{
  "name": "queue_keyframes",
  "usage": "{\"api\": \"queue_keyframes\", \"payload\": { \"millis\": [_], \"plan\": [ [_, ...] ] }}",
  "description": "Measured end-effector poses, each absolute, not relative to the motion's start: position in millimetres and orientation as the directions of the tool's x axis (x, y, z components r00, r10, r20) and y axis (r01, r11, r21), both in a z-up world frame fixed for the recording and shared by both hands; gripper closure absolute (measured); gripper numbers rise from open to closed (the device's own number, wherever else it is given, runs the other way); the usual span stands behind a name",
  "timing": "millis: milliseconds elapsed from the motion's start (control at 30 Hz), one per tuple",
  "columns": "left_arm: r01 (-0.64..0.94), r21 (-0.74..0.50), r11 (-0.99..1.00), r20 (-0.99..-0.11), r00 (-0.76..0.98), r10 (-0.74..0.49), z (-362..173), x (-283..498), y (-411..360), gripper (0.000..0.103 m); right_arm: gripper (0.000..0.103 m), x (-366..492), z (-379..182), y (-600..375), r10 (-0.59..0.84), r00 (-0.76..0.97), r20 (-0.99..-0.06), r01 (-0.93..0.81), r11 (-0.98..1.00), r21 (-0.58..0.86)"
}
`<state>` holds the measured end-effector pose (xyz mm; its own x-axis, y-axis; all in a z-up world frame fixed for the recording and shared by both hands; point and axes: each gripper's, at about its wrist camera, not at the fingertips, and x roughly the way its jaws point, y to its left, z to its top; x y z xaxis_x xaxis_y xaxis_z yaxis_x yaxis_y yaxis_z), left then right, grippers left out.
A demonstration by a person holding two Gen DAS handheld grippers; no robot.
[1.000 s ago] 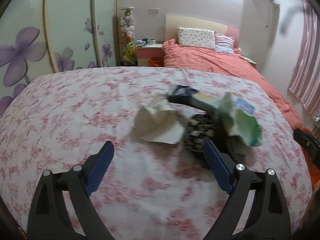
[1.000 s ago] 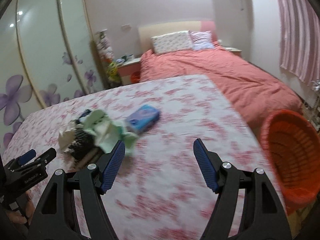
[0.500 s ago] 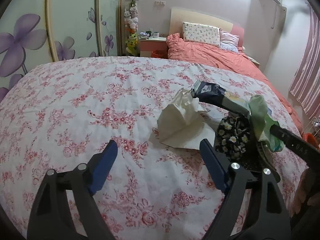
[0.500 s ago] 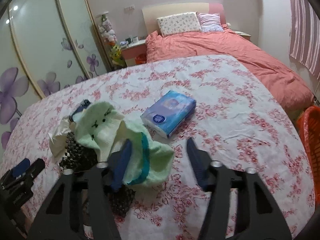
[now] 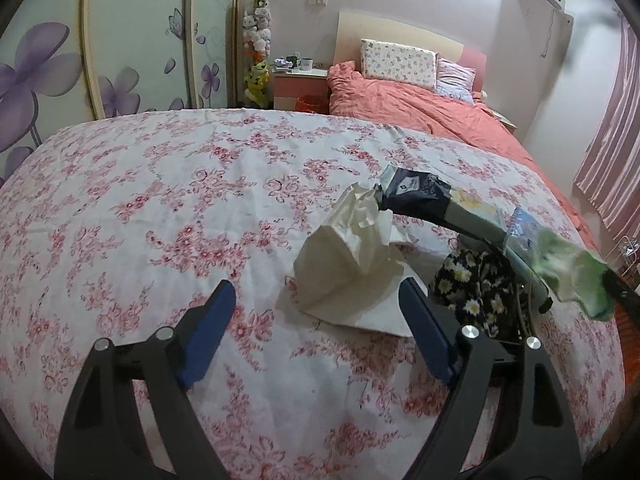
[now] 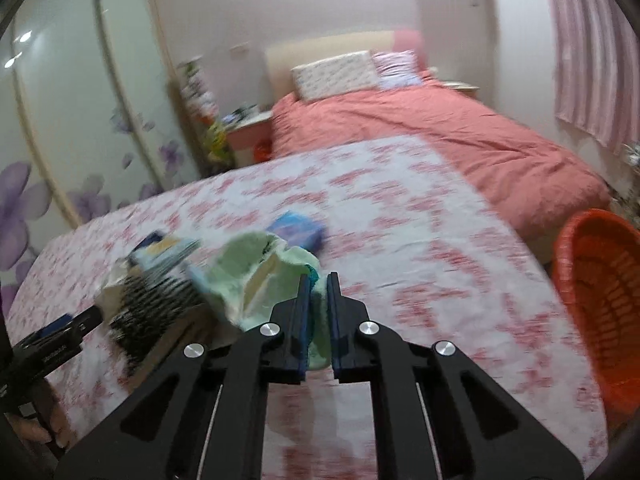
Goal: Collect trash
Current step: 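Grasp the crumpled white tissue with the left tool while the right lifts the green cloth, then carry the white tissue and green cloth over the orange basket and open both tools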
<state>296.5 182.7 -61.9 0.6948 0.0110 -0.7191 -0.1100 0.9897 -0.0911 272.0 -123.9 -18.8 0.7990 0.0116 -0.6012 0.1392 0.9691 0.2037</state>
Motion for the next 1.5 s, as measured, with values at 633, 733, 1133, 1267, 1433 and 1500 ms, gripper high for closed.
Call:
{"api": "queue_keyframes", "payload": {
  "millis": [633, 733, 1133, 1267, 1433, 1500],
  "plan": [
    [-0.109, -0.071, 0.991, -0.73, 0.683, 0.023, -65.5, 325.4, 172.2, 0.02, 0.037, 306.6, -55.3, -139.3, 0.062, 0.679, -0.731, 0.131, 0.97, 0.203],
    [-0.11, -0.07, 0.992, -0.733, 0.68, 0.024, -67.5, 329.2, 171.6, 0.02, 0.035, 309.8, -57.8, -138.2, 0.068, 0.663, -0.746, 0.127, 0.971, 0.202],
    [-0.105, -0.063, 0.992, -0.762, 0.647, 0.02, -73.5, 351.2, 165.0, 0.032, 0.034, 312.4, -58.2, -128.9, 0.059, 0.649, -0.759, 0.1, 0.982, 0.162],
    [-0.115, -0.076, 0.99, -0.773, 0.634, 0.014, -76.4, 356.3, 167.5, 0.046, 0.053, 312.8, -57.8, -129.3, 0.049, 0.65, -0.758, 0.105, 0.983, 0.153],
    [-0.11, -0.071, 0.991, -0.775, 0.631, 0.014, -76.9, 352.7, 171.3, 0.059, 0.078, 309.6, -57.9, -136.8, 0.045, 0.652, -0.757, 0.12, 0.98, 0.161],
    [-0.116, -0.062, 0.991, -0.771, 0.636, 0.026, -74.8, 349.3, 173.1, 0.06, 0.084, 307.4, -57.7, -138.0, 0.05, 0.654, -0.755, 0.119, 0.979, 0.167]
  ]
}}
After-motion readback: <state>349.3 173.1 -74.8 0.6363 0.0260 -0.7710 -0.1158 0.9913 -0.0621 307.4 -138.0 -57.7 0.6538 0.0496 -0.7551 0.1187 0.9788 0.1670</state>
